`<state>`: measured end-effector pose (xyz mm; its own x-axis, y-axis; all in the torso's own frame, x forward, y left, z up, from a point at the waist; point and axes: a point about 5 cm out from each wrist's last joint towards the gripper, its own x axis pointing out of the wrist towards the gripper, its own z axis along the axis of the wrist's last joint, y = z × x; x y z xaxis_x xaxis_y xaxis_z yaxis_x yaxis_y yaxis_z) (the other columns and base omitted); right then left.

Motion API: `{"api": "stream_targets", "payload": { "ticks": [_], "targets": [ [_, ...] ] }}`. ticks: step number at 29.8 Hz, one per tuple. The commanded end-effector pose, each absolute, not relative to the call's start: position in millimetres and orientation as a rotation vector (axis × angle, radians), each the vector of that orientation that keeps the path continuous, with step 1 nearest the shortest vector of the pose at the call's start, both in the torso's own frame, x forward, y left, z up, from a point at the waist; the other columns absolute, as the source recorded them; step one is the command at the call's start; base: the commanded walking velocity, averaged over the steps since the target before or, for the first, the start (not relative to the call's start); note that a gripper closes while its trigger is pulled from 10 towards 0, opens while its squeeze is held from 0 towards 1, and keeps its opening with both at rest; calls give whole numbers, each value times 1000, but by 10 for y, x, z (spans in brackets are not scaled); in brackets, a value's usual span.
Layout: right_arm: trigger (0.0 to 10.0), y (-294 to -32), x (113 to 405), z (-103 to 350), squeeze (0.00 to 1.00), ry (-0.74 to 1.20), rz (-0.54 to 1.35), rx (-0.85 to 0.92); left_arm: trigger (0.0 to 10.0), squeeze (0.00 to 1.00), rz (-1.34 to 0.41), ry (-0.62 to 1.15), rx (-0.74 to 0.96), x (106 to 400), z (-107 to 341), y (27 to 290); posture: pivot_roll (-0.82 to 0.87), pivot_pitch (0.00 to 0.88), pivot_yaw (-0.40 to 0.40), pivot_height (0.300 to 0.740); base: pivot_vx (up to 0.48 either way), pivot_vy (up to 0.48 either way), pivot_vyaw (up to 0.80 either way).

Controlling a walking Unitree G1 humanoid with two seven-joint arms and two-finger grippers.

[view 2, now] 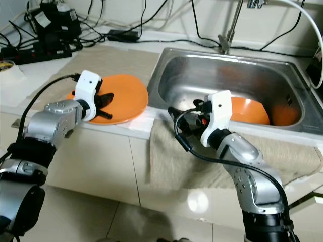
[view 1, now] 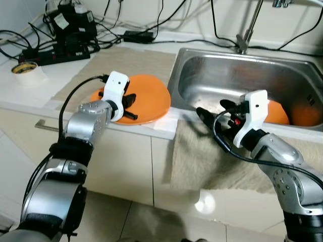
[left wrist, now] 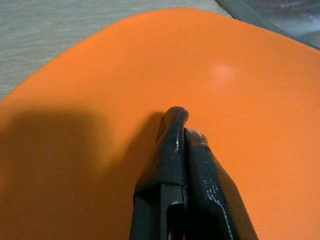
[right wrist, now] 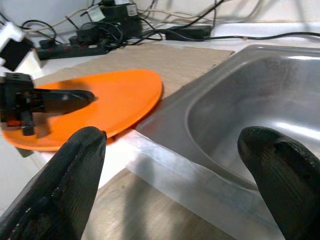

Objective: Kitchen organization

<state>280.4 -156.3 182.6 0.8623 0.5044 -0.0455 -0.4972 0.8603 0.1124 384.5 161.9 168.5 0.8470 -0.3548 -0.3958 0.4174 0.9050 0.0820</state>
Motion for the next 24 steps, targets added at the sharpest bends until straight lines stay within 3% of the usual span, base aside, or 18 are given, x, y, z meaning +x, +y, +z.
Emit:
{"api": "stream_targets", "payload": {
  "ticks": [1,24],
  "targets": [
    [10000,-1547,2788,1864,0,69,537,105,10000,0,-420,455,171,3820,1565,1625,-36,0,20,728,0,0,0],
    [10000,-1479,2688,1807,0,96,526,122,10000,0,-301,400,238,4034,1606,1543,-86,13,50,728,0,0,0]
  ]
}}
